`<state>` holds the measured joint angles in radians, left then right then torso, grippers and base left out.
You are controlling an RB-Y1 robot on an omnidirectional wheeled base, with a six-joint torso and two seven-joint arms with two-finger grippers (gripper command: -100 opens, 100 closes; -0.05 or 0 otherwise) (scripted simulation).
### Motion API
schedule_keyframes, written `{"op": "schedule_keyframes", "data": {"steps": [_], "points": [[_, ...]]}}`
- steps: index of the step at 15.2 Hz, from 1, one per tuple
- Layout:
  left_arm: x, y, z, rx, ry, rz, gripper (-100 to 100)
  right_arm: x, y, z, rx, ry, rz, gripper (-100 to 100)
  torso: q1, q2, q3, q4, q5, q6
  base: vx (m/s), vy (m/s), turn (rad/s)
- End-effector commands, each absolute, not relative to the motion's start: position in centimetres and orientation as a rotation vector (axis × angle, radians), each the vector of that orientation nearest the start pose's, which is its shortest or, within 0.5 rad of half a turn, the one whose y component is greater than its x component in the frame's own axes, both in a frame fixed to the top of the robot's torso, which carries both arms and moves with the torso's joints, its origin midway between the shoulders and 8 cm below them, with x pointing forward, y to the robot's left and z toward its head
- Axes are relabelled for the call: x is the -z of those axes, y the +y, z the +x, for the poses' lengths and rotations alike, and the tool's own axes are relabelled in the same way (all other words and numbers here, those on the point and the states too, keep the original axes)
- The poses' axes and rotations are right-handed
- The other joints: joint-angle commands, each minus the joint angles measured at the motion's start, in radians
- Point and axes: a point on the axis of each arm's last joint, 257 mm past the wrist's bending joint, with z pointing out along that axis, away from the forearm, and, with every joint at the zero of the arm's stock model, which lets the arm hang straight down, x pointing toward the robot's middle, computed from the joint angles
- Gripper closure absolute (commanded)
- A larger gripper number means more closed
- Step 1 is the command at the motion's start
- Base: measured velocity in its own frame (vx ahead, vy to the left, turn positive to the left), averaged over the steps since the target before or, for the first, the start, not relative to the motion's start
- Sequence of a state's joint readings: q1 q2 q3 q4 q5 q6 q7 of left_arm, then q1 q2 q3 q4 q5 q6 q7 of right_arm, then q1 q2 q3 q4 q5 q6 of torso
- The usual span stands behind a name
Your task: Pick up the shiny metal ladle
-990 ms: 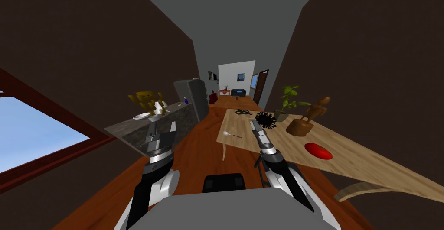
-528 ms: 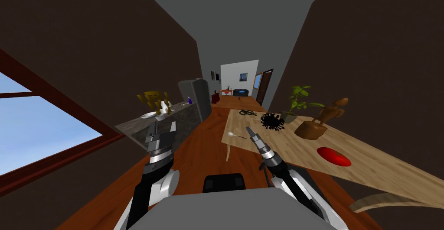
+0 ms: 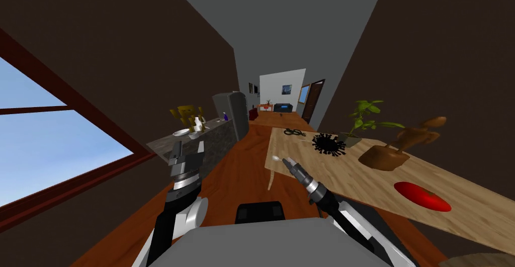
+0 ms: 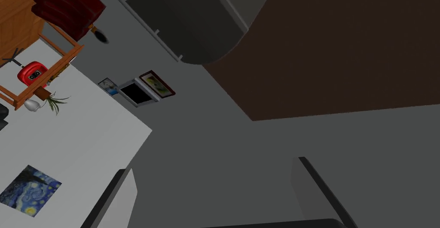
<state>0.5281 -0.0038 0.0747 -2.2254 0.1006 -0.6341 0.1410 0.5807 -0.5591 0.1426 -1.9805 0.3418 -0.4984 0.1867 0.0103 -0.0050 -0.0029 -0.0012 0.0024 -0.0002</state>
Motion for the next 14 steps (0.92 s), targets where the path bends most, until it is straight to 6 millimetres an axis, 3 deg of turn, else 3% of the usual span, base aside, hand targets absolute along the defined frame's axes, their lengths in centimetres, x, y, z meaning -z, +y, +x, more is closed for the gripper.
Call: {"op": "schedule_keyframes", "data": {"steps": [1, 2, 3, 4, 5, 6, 7, 8, 9, 10, 11, 12, 13, 14], "points": [[-1.8, 31.9, 32.0, 1.416, 0.459, -0.711, 0, 23.0, -22.3, 33.3, -0.822, 1.636, 0.045, -100, 0.000, 0.000, 0.000, 0.000, 0.000, 0.000, 0.065, 0.149, 0.093], [-1.8, 31.9, 32.0, 1.416, 0.459, -0.711, 0, 23.1, -22.4, 33.3, -0.818, 1.643, 0.032, -100, 0.001, 0.000, 0.000, 0.000, 0.000, 0.000, 0.056, 0.149, 0.078], [-1.8, 31.9, 32.0, 1.416, 0.459, -0.711, 0, 25.6, -23.1, 32.5, -0.769, 1.714, -0.008, -100, 0.001, 0.001, 0.000, 0.000, 0.000, 0.000, 0.069, 0.175, 0.088], [-1.8, 31.9, 32.0, 1.416, 0.459, -0.711, 0, 25.6, -23.2, 32.5, -0.765, 1.720, -0.020, -100, 0.002, 0.001, 0.000, 0.000, 0.000, 0.000, 0.084, 0.162, 0.080], [-1.8, 31.9, 32.0, 1.416, 0.459, -0.711, 0, 28.1, -24.1, 31.6, -0.714, 1.790, -0.063, -100, 0.002, 0.000, 0.000, 0.000, 0.000, 0.000, 0.098, 0.147, 0.115], [-1.8, 31.9, 32.0, 1.416, 0.459, -0.711, 0, 28.1, -24.2, 31.5, -0.709, 1.794, -0.074, -100, 0.001, -0.001, 0.000, 0.000, 0.000, 0.000, 0.093, 0.130, 0.081], [-1.8, 31.9, 32.0, 1.416, 0.459, -0.711, 0, 30.5, -25.2, 30.5, -0.658, 1.862, -0.117, -100, 0.000, -0.001, -0.001, 0.000, 0.000, 0.000, 0.102, 0.130, 0.084], [-1.8, 31.9, 32.0, 1.416, 0.459, -0.711, 0, 30.6, -25.3, 30.4, -0.652, 1.867, -0.131, -100, 0.000, -0.001, -0.001, 0.000, 0.000, 0.000, 0.097, 0.115, 0.067], [-1.8, 31.9, 32.0, 1.416, 0.459, -0.711, 0, 32.8, -26.5, 29.3, -0.599, 1.932, -0.177, -100, -0.001, -0.001, -0.001, 0.000, 0.000, 0.000, 0.099, 0.126, 0.097], [-1.8, 31.9, 32.0, 1.416, 0.459, -0.711, 0, 32.9, -26.6, 29.2, -0.594, 1.937, -0.189, -100, -0.001, -0.001, -0.001, 0.000, 0.000, 0.000, 0.093, 0.125, 0.082], [-1.8, 31.9, 32.0, 1.416, 0.459, -0.711, 0, 35.0, -28.2, 28.0, -0.540, 2.002, -0.239, -100, -0.001, -0.001, -0.001, 0.000, 0.000, 0.000, 0.080, 0.133, 0.106], [-1.8, 31.9, 32.0, 1.416, 0.459, -0.711, 0, 35.1, -28.1, 27.9, -0.535, 2.004, -0.250, -100, 0.000, -0.001, 0.000, 0.000, 0.000, 0.000, 0.078, 0.123, 0.081], [-1.8, 31.9, 32.0, 1.416, 0.459, -0.711, 0, 37.1, -29.8, 26.6, -0.479, 2.067, -0.303, -100, -0.001, 0.000, 0.000, 0.000, 0.000, 0.000, 0.104, 0.122, 0.097], [-1.8, 31.9, 32.0, 1.416, 0.459, -0.711, 0, 37.2, -29.8, 26.5, -0.475, 2.069, -0.313, -100, -0.001, -0.001, 0.000, 0.000, 0.000, 0.000, 0.112, 0.108, 0.075]]}}
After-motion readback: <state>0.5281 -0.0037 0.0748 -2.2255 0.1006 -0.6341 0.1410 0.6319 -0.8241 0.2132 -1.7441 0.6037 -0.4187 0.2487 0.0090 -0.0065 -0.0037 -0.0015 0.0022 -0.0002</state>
